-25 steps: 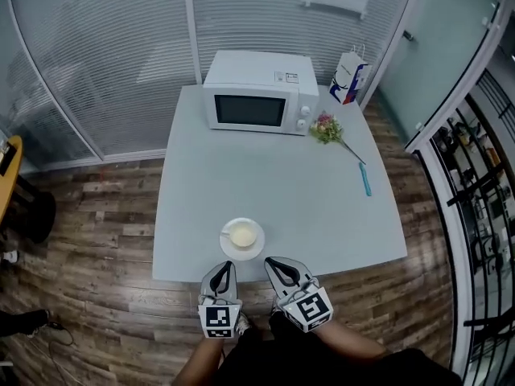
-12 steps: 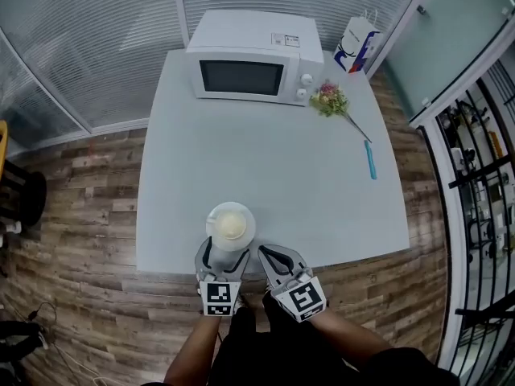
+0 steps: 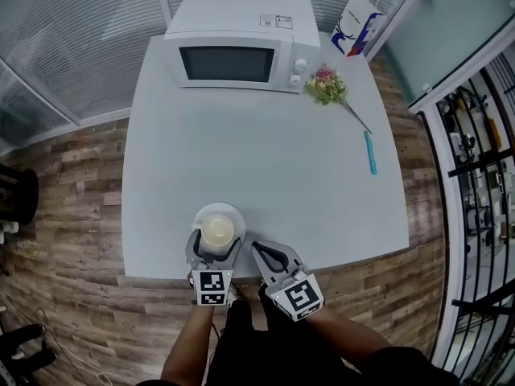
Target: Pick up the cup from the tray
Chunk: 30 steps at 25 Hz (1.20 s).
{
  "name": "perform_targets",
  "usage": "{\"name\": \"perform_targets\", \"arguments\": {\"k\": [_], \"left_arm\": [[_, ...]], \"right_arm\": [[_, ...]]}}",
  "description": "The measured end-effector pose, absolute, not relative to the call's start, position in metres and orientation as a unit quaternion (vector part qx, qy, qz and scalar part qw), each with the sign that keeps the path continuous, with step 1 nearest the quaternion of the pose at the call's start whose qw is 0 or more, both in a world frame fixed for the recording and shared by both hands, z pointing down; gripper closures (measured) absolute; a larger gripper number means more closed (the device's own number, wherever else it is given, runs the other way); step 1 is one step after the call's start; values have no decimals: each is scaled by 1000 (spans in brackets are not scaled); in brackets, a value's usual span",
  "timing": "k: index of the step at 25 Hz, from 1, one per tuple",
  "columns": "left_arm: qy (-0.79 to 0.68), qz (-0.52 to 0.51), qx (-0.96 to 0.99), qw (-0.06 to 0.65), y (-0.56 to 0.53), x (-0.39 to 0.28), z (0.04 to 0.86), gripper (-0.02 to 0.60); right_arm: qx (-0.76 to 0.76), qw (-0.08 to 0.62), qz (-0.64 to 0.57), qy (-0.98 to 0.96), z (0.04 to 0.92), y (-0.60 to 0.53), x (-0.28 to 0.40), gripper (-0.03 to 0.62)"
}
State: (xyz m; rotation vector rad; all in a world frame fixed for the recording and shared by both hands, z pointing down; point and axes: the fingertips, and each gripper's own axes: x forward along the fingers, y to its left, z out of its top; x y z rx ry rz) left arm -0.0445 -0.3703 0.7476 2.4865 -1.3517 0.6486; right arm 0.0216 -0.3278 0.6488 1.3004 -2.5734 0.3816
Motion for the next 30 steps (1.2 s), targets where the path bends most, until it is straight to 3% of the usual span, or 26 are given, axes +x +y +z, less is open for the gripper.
{"name": "perform_targets", "arguments": {"k": [23, 30], "left_arm": [[-485, 225, 840, 91, -383, -43, 738, 154], [-493, 206, 841, 81, -373, -45, 692, 155]], "right_arm": [[446, 138, 117, -877, 653, -333, 33, 605], [455, 96, 102, -880, 614, -332, 30, 605]]}}
